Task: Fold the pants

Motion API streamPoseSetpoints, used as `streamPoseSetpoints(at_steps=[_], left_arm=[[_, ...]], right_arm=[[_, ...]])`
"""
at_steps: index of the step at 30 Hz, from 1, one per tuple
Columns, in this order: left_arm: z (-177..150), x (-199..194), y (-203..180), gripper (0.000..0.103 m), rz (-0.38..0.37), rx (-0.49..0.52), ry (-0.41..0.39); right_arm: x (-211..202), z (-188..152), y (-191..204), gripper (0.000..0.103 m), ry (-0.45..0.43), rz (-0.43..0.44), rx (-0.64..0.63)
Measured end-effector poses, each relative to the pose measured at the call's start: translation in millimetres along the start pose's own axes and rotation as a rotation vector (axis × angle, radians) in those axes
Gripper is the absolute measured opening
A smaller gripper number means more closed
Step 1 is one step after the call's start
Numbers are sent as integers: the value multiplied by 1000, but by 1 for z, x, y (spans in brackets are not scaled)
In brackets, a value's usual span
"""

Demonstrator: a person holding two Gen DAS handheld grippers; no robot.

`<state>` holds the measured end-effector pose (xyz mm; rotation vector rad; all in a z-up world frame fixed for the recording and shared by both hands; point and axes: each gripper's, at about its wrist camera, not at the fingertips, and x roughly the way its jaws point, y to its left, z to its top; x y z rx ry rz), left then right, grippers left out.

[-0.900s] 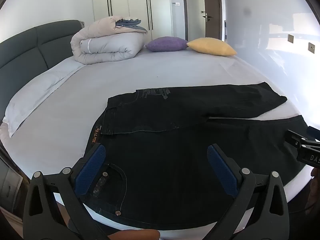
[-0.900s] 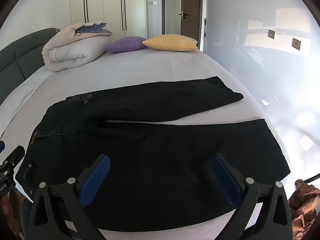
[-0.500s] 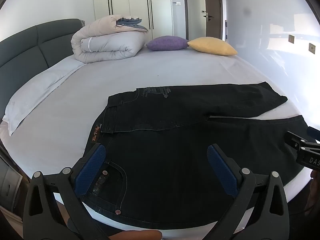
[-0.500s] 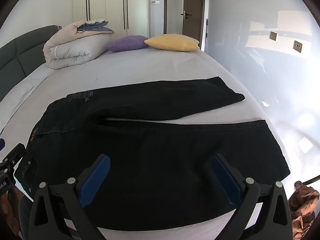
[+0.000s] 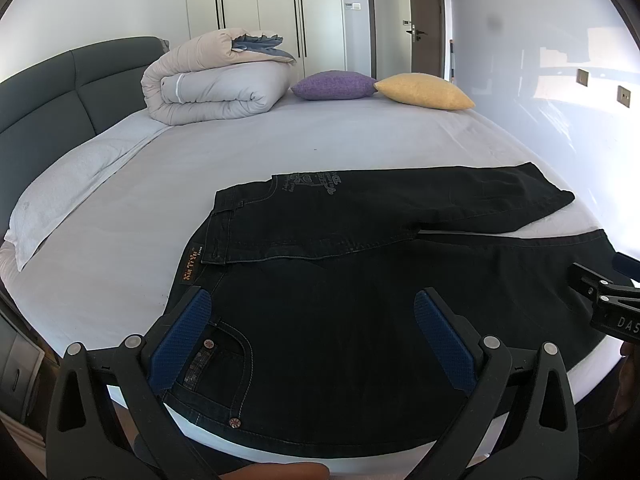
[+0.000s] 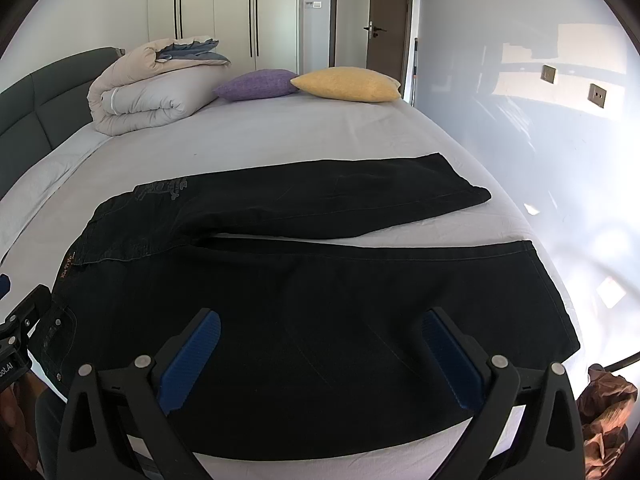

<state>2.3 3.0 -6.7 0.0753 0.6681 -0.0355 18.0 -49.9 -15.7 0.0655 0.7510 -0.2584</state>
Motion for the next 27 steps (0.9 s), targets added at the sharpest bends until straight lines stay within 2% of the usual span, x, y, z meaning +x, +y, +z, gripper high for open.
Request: streamPoseSetpoints(at_steps=[27], left_arm=[[-1, 1, 1, 103, -2, -2, 4]], right_arm=[[0, 1, 2, 103, 8, 2, -9]])
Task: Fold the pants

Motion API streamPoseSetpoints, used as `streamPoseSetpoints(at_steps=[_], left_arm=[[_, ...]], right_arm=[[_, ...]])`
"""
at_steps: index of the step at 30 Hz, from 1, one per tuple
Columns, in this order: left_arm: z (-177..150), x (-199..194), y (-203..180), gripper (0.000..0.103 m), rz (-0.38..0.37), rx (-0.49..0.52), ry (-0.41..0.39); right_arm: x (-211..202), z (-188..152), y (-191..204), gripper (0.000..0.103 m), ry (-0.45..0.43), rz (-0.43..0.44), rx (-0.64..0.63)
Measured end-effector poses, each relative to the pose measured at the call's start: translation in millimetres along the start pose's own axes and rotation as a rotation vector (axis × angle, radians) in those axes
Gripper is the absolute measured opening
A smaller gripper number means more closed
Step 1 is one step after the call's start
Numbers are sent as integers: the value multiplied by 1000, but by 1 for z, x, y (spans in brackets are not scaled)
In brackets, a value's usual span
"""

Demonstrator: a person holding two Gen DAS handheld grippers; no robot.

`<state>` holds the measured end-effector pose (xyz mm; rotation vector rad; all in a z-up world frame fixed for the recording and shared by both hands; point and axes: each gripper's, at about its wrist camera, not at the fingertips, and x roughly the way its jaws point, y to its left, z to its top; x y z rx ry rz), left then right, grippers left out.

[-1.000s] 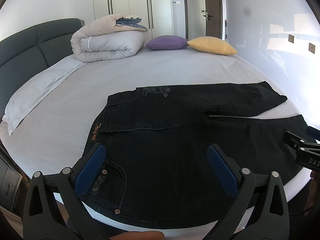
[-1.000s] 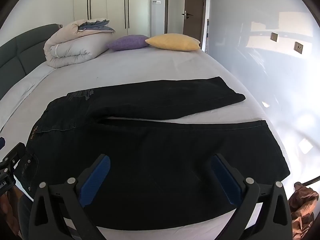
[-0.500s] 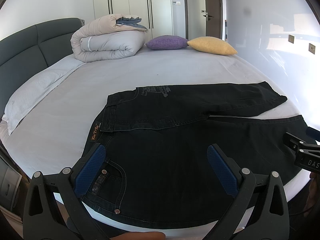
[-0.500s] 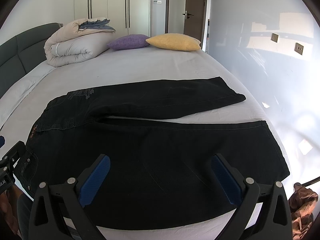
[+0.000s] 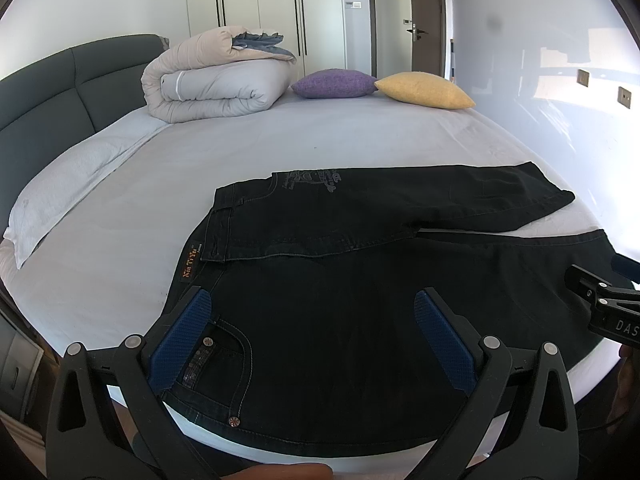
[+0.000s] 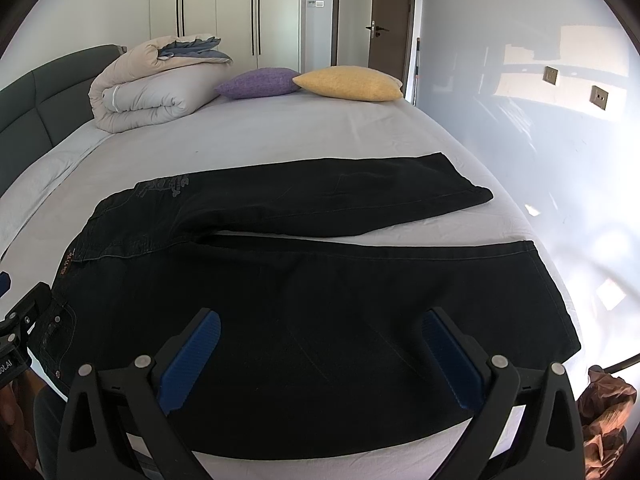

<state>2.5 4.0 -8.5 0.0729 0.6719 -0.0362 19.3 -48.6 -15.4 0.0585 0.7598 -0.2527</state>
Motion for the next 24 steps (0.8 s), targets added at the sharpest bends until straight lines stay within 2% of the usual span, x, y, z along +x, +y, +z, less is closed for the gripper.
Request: streamPoseSetpoints(at_steps=[24], left_arm=[[-5, 5, 4, 103, -2, -4, 5]], right_arm=[[3, -4, 2, 103, 2, 1, -2]])
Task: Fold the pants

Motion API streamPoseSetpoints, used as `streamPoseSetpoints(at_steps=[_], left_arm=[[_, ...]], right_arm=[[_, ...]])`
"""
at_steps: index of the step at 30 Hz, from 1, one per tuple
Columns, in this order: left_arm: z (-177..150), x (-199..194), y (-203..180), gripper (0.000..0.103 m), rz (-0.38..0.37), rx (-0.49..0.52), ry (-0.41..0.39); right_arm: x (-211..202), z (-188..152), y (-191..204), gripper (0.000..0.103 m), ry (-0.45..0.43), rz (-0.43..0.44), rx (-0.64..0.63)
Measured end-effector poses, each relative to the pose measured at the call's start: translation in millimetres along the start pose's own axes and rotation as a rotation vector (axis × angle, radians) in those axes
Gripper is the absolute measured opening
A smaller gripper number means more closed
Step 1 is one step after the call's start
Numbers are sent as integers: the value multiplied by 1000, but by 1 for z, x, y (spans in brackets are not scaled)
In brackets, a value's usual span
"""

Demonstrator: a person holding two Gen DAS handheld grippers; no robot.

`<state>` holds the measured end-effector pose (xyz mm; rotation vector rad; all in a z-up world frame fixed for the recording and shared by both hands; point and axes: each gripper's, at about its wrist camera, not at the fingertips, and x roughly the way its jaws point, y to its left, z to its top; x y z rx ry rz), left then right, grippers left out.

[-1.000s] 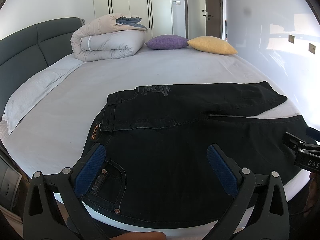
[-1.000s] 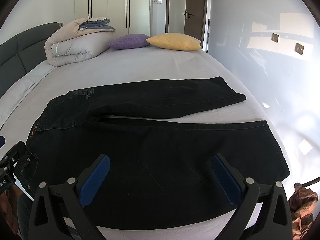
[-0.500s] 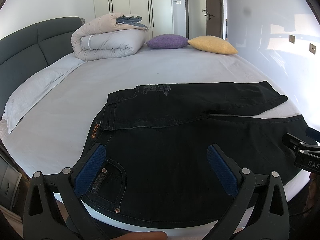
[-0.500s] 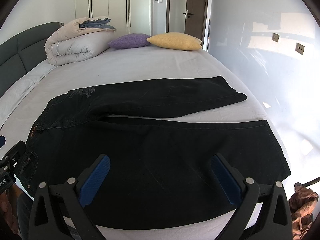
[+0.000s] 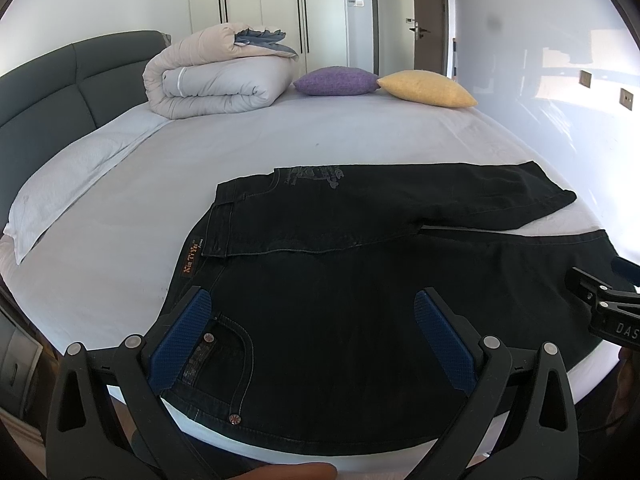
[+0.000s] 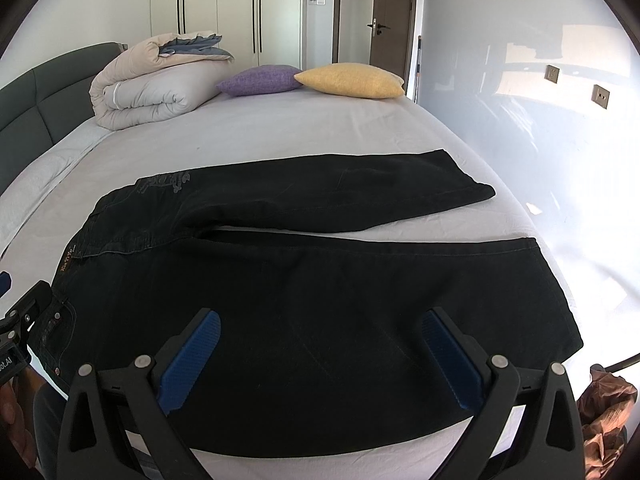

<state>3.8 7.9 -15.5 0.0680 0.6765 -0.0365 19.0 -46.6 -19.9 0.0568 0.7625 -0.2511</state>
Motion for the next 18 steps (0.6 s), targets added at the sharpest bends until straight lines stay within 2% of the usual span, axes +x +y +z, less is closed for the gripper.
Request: streamPoseSetpoints(at_steps=[18], left_arm=[[-3, 1, 1, 103, -2, -3, 4]], right_arm=[[2, -5, 2, 103, 4, 0, -4]])
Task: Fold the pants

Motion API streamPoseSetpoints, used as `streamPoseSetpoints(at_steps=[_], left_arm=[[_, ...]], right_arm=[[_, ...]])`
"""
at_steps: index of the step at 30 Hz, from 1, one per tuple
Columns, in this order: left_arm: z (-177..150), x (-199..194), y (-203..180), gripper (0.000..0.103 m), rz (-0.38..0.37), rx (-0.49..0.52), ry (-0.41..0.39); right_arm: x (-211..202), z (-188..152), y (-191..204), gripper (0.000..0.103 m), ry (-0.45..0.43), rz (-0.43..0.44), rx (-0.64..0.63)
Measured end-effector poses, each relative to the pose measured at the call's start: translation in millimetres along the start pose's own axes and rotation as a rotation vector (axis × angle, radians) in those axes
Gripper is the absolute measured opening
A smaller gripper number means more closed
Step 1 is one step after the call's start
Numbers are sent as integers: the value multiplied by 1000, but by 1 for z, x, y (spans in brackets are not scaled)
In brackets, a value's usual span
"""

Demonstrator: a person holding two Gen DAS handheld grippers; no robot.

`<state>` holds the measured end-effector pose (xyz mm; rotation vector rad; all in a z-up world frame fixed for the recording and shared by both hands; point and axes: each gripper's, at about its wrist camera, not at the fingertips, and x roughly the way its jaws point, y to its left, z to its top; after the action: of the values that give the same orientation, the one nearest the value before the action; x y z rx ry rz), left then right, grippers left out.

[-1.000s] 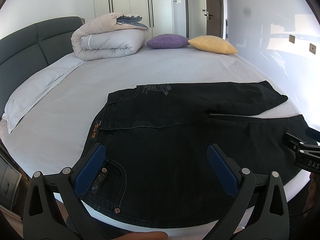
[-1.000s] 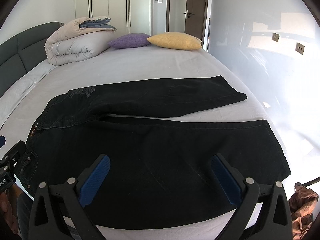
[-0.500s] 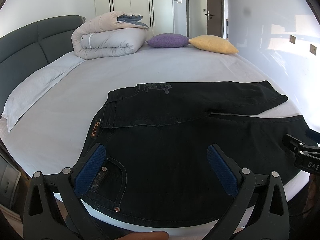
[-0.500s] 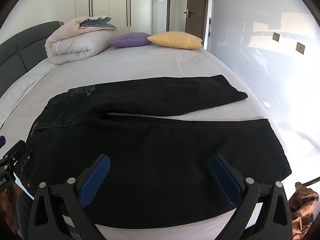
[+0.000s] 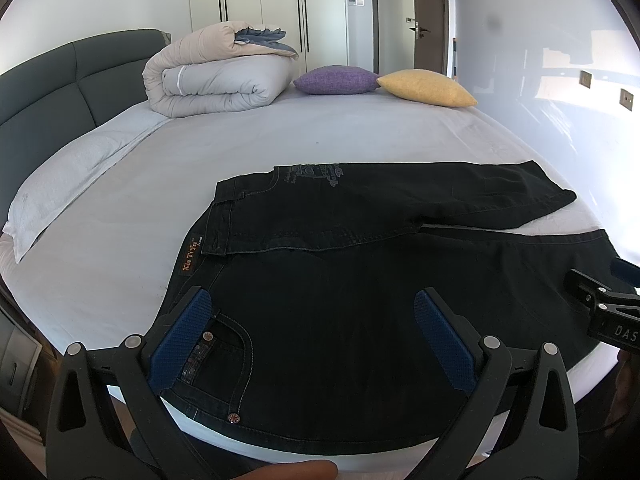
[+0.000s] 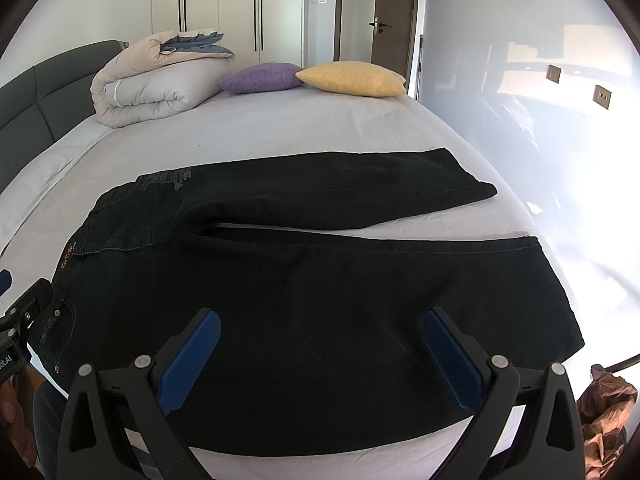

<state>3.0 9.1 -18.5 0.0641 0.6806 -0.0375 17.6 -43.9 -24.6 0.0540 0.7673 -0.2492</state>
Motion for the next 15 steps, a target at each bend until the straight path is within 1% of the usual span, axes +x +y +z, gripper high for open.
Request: streamPoseSetpoints(at_steps=[6, 9, 11, 15], left_arm=[[-4, 3, 1, 103, -7, -2, 8], [-6, 6, 3, 103, -14, -18, 8], [-10, 9, 7, 103, -33, -41, 15], [-13, 20, 14, 103, -94, -76, 71]], right_arm=[[0, -1, 1, 103, 1, 0, 0], [1, -2, 2, 103, 5, 2, -4], [3, -3, 3, 103, 9, 2, -8], [10, 0, 3, 103, 25, 4, -19]])
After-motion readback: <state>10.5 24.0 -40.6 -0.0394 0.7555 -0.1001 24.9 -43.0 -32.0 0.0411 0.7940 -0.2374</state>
